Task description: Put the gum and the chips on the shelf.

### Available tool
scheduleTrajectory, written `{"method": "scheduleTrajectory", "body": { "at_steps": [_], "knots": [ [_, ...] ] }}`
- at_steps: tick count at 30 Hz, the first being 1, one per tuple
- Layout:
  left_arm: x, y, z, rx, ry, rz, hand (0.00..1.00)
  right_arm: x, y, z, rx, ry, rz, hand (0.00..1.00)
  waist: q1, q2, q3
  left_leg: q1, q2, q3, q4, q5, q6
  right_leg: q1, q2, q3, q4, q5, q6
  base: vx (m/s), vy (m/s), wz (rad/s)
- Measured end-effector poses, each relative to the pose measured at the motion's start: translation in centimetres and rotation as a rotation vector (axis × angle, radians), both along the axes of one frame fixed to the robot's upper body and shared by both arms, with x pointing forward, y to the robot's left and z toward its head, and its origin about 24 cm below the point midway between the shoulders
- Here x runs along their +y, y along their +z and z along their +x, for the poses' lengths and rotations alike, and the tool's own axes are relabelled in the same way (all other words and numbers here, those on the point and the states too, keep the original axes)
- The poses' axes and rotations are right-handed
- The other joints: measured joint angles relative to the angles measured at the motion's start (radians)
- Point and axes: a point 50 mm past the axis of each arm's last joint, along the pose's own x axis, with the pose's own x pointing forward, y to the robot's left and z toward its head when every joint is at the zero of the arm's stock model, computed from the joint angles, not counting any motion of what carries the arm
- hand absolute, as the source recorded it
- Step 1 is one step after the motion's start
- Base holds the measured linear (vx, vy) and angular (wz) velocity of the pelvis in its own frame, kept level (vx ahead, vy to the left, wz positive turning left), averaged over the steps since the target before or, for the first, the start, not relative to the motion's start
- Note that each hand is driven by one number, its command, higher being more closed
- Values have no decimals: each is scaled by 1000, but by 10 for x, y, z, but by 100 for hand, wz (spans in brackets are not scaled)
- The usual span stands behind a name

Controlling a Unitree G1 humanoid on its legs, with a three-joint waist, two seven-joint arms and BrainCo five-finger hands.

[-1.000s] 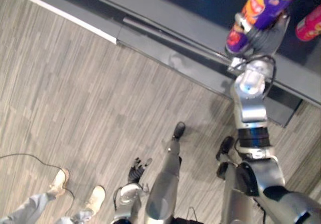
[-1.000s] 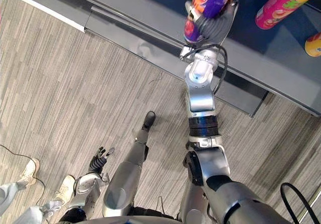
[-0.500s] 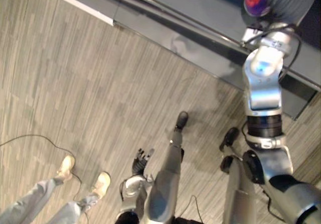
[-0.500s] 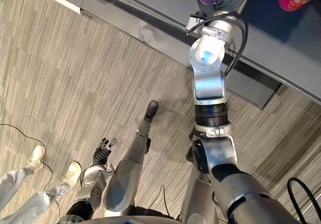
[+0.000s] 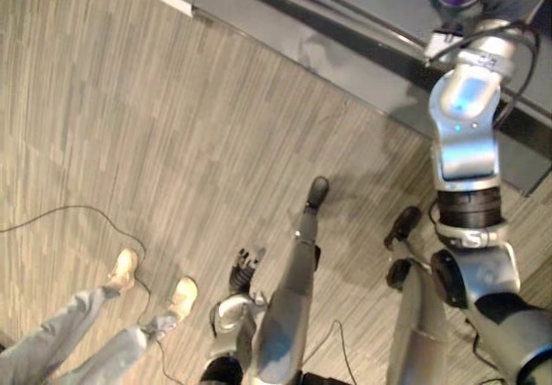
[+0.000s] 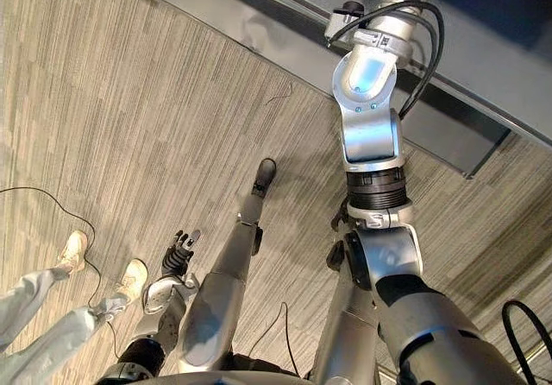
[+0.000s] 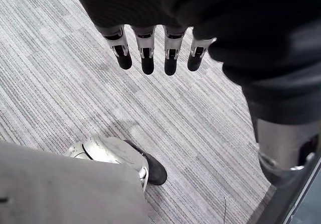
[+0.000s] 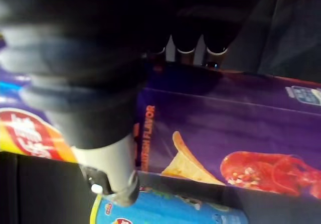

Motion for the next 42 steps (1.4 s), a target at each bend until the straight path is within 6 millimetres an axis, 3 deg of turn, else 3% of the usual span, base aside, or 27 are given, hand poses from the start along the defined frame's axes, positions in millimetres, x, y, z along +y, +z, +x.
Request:
{"method": "scheduleTrajectory", "body": {
  "at_steps": [16, 17, 31, 42],
  "knots": [
    [-2, 4, 3, -25, 10, -23, 0, -3, 15, -1, -32, -60, -36, 100, 5, 3, -1, -40, 7, 16, -32, 34, -4, -73, -9, 2, 48, -15, -9, 15, -27, 3],
    [-2, 4, 3, -25, 11, -23, 0, -2, 14, 0, -31, -58, -40, 0, 5, 3, -1, -40, 8, 17, -32, 34, -4, -74, -9, 2, 50, -16, -10, 15, -41, -2],
    [-2, 3, 2, -16, 12, -27, 0, 1, -24, 19, 125, -48, -51, 0, 0, 3, -1, -21, 13, 39, -17, 36, -3, -62, 1, 23, 53, -15, -10, 11, -32, -3],
    [-3, -4, -7, 25, 13, -36, 0, 8, -71, 37, 310, 14, -13, 0, -32, 0, -3, 88, 20, 44, -13, 23, 6, 59, 7, 18, 30, -15, -8, 10, -20, -3]
  ]
}}
